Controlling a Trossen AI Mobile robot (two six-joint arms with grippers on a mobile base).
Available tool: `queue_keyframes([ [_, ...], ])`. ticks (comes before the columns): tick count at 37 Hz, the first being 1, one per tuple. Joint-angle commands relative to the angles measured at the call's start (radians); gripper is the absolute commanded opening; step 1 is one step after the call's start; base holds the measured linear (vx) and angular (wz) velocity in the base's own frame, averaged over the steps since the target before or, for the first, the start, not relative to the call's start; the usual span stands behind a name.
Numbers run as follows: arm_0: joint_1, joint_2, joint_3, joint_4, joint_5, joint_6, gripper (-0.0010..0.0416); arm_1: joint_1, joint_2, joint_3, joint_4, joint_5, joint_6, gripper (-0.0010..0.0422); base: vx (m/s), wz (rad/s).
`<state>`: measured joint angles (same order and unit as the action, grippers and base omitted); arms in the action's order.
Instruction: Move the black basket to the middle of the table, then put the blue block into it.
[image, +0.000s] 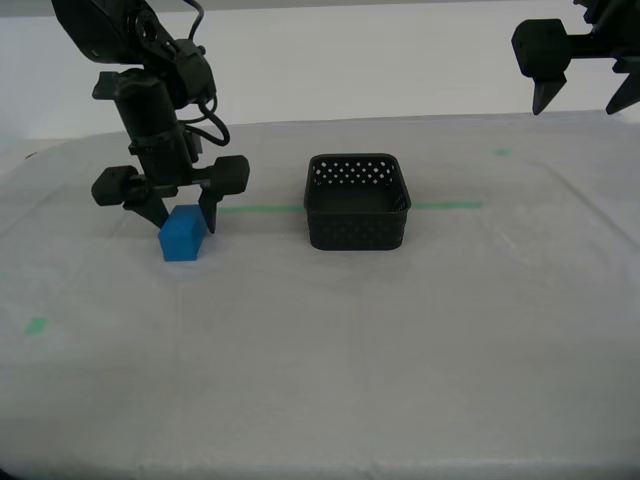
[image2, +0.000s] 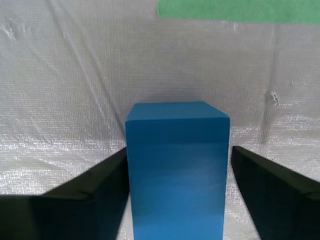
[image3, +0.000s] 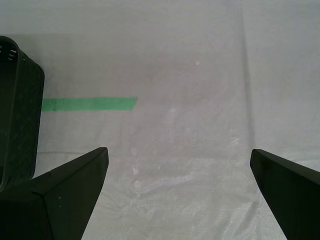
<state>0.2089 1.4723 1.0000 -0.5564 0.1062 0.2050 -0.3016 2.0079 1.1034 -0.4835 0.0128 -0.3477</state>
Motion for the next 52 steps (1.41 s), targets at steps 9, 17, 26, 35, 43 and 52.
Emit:
queue_keyframes([
  [9, 0.000, 0.000, 0.001, 0.003, 0.003, 0.000, 0.0399, -0.001, 0.000, 0.000, -0.004, 0.006, -0.004, 0.0045, 0.000, 0.000],
  [17, 0.000, 0.000, 0.001, 0.003, 0.003, 0.000, 0.0399, -0.001, 0.000, 0.000, -0.013, 0.031, -0.009, 0.0007, 0.000, 0.000],
  [26, 0.000, 0.000, 0.001, 0.003, 0.003, 0.000, 0.0399, -0.002, -0.032, 0.000, -0.076, 0.029, -0.010, 0.0000, 0.000, 0.000],
  [35, 0.000, 0.000, 0.001, 0.003, 0.003, 0.000, 0.0399, -0.004, -0.107, 0.000, -0.121, 0.021, -0.029, -0.0001, 0.000, 0.000],
  [43, 0.000, 0.000, 0.001, 0.003, 0.003, 0.000, 0.0399, -0.033, -0.177, 0.000, -0.135, -0.001, -0.090, -0.0001, 0.000, 0.000],
  [52, 0.000, 0.000, 0.001, 0.003, 0.003, 0.000, 0.0399, -0.108, -0.180, 0.088, -0.232, -0.027, -0.141, -0.0001, 0.000, 0.000],
])
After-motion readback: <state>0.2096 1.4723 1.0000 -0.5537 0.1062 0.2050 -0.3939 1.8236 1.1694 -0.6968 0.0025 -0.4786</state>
